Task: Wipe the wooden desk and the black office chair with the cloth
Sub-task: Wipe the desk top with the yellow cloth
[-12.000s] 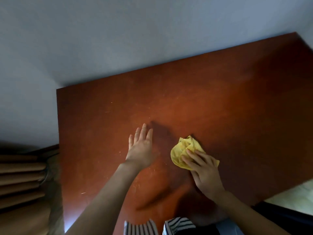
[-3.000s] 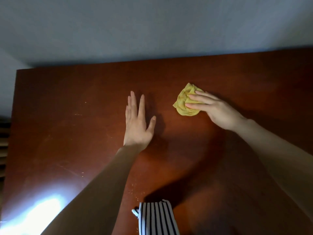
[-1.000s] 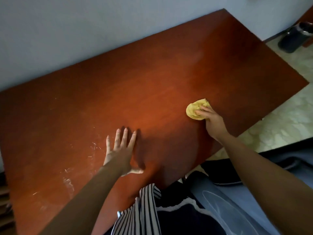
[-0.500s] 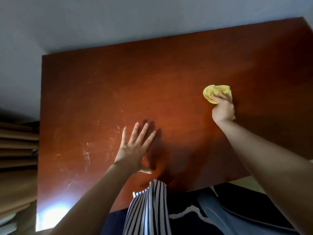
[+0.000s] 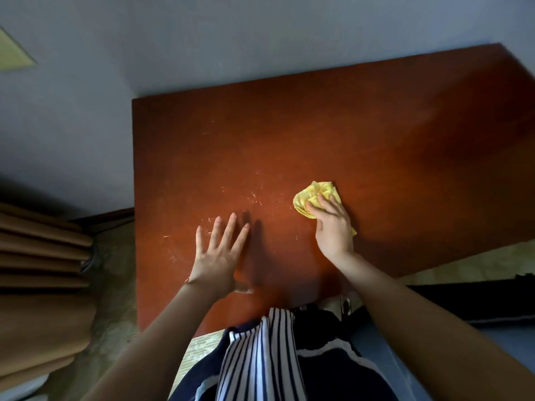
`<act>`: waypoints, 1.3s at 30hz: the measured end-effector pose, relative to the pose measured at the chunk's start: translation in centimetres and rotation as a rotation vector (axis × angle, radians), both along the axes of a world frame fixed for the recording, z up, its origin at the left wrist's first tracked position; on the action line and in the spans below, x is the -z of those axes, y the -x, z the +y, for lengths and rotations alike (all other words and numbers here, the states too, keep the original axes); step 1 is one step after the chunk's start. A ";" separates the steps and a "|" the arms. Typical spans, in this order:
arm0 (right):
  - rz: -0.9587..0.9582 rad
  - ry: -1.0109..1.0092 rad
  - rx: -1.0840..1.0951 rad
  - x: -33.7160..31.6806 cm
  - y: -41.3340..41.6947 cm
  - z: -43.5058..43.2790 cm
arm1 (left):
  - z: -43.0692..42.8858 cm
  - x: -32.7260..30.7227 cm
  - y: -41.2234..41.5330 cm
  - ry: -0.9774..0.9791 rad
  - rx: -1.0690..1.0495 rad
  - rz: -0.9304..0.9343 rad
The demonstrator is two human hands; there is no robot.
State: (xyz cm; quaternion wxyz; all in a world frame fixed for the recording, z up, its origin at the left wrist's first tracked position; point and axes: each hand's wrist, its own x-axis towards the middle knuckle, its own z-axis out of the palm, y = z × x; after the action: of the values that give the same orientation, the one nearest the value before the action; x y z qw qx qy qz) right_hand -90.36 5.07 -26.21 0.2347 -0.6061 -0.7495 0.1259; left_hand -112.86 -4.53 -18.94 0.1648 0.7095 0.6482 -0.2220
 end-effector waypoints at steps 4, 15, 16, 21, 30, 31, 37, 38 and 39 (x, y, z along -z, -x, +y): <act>-0.014 -0.042 -0.071 0.3 1.8 -5.7 | -2.6 0.3 2.1 0.024 0.016 -0.011; -0.083 0.090 -0.649 0.0 -2.7 -13.9 | -5.0 1.5 1.3 -0.017 -0.148 -0.111; -0.107 0.149 -0.732 -0.5 -3.8 -13.2 | -5.2 1.6 1.3 -0.025 -0.155 -0.099; -0.226 0.299 -0.767 -1.9 -6.5 -6.8 | -5.9 2.3 1.3 -0.055 -0.246 -0.063; -0.211 0.306 -0.554 -3.2 -1.7 7.2 | -4.9 2.4 0.8 -0.014 -0.296 0.001; -0.181 0.330 -0.465 -3.3 -0.6 8.0 | -4.8 2.4 0.8 -0.012 -0.297 0.011; -0.111 0.308 -0.095 -2.7 5.2 4.5 | -5.2 2.3 0.6 -0.022 -0.288 0.071; -0.118 0.287 -0.127 -2.4 5.4 3.2 | -5.2 2.2 0.5 -0.021 -0.281 0.075; -0.125 0.264 -0.190 -2.3 5.5 2.0 | -5.3 2.2 0.5 -0.020 -0.275 0.080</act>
State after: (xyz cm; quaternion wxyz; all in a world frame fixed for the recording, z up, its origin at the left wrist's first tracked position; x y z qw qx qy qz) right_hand -95.87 7.06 -23.93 0.0930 -0.5646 -0.7936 0.2068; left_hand -113.31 -9.79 -21.15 0.1607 0.6063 0.7474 -0.2192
